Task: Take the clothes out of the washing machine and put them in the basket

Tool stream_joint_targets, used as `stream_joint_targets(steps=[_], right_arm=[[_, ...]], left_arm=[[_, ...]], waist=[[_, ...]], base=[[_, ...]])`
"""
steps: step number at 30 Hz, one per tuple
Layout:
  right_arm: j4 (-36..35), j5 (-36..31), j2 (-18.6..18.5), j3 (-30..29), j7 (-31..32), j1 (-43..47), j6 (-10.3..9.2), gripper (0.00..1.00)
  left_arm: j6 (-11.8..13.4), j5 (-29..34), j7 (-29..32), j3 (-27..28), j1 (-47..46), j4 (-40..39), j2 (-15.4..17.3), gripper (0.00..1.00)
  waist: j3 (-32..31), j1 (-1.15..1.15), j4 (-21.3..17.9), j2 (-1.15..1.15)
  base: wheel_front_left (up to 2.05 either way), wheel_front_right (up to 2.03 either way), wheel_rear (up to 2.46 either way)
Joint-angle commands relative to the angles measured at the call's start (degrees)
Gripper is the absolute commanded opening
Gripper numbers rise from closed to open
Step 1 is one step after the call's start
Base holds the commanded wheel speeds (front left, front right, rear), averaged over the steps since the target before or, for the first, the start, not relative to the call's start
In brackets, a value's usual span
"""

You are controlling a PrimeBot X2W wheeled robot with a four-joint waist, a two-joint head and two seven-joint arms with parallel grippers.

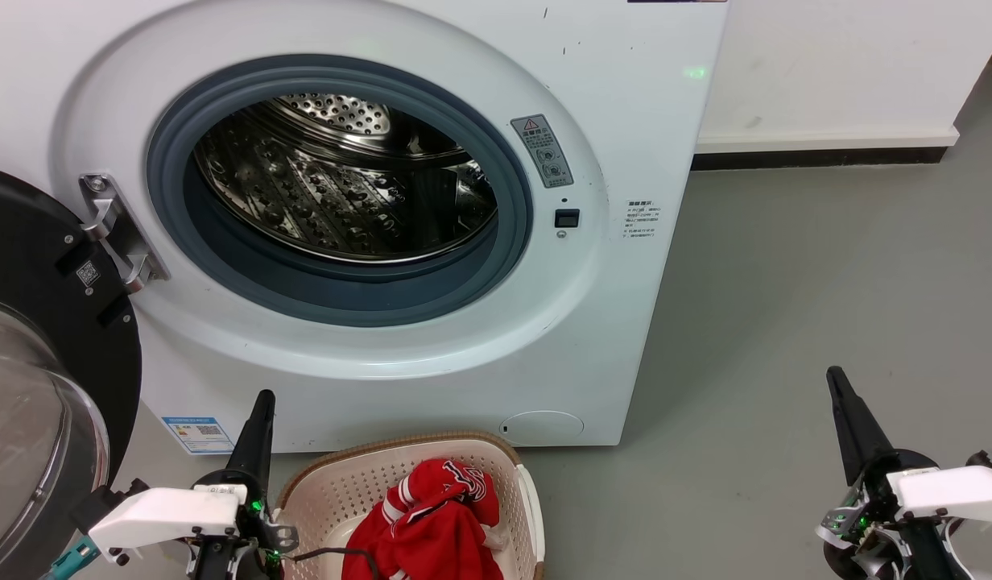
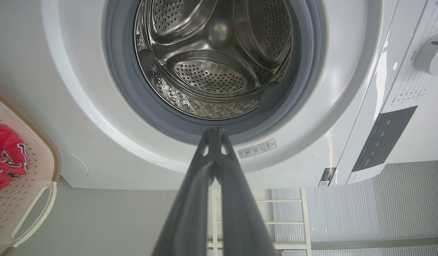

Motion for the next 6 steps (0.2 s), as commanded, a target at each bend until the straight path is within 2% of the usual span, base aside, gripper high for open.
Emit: stream_joint_targets(steps=[1,6], right_arm=[[0.3,1.1,0.0,-0.2,0.1,-1.0,0.00,0.00],[0.8,3.1,0.1,-0.4,0.3,-1.4,0.00,0.00]], left_arm=[[-0.3,-0.8,0.3,0.2,-1.1,0.1,0.0,0.00],[-0.6,-2.8,0.7,0.5,-1.4,0.7,-0.2,0.00]], waist=[[0.0,0.00,0.0,0.00],[0.1,0.00,0.1,0.00]], base=[[0.00,0.00,0.00],[0.00,0.00,0.00]])
